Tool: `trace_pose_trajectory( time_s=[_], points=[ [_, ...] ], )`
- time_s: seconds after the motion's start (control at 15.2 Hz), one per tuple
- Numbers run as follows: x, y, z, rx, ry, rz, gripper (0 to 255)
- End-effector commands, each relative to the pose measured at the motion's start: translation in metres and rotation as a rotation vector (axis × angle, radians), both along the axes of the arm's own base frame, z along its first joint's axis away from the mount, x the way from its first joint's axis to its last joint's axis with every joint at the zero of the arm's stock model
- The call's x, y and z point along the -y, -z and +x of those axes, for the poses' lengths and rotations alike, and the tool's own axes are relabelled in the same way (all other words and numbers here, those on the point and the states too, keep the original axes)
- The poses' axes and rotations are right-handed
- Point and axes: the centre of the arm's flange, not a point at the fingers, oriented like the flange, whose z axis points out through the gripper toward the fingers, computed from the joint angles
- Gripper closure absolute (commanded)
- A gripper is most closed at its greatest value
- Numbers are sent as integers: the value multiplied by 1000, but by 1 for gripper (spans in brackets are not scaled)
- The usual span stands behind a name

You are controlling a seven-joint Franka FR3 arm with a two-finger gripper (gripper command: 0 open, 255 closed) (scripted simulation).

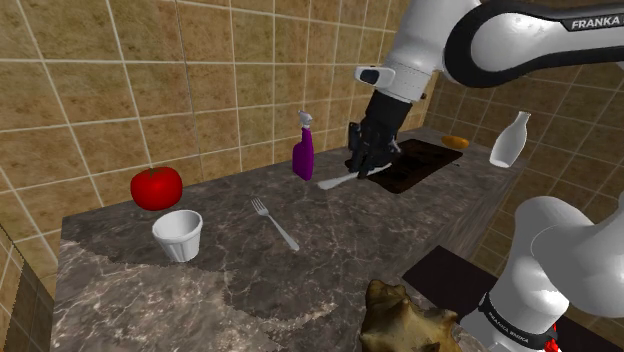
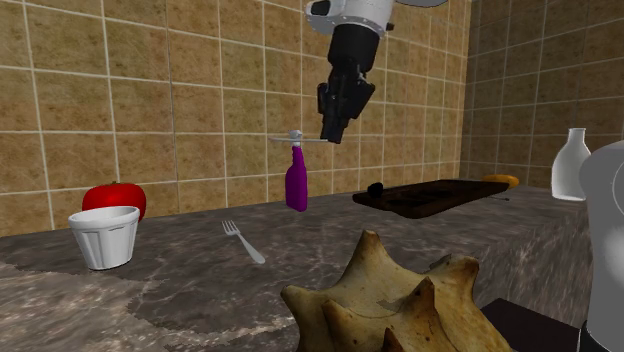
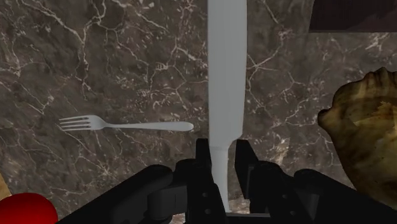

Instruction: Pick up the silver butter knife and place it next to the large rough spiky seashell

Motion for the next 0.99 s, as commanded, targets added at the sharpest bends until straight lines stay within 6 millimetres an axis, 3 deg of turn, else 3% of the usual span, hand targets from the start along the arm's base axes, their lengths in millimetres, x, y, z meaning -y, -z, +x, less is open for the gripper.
trace_pose_trajectory(
  time_s=[0.0, 0.92],
  points=[
    [-15, 1, -21, 0, 2, -1, 255],
    [-118, 1, -173, 0, 2, -1, 255]
  ],
)
